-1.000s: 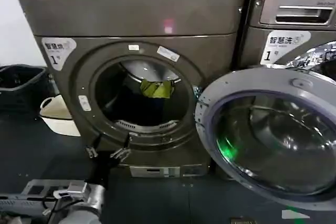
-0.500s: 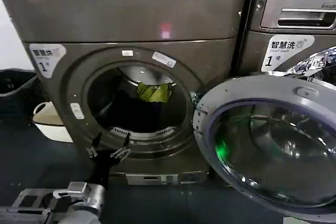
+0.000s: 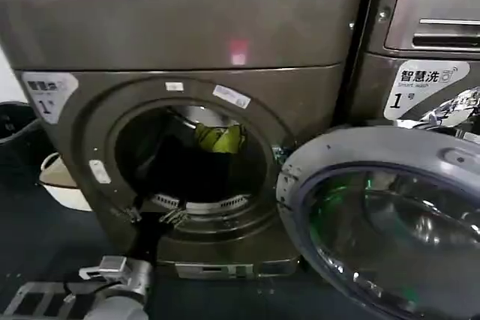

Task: Grasp the clothes from the dryer.

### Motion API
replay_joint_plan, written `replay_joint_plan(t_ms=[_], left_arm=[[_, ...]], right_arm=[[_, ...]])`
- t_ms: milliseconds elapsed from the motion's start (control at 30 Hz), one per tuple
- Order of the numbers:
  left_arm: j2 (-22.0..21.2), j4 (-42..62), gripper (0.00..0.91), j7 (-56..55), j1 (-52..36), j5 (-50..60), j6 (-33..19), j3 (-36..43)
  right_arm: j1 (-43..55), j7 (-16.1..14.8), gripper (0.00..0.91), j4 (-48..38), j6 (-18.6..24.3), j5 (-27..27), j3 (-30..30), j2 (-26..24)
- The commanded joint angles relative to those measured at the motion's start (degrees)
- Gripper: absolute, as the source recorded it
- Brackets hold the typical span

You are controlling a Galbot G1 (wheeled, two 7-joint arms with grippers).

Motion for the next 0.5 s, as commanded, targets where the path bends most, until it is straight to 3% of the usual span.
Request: replay_joint_plan(t_ms=[33,500], left_arm=[[-0.2,3.7,0.907,0.0,-5.3,-0.8,-0.1,0.2],[-1.6,31.3,0.907,0.2,-30.3,-1.5,-3.5,3.2]], right_arm=[[-0.2,-0.3,0.907,0.6,-0.2,-0.1,0.2,0.4],[-2.7,-2.7,0.907,3.2,-1.7,-2.3,2.6,1.1]])
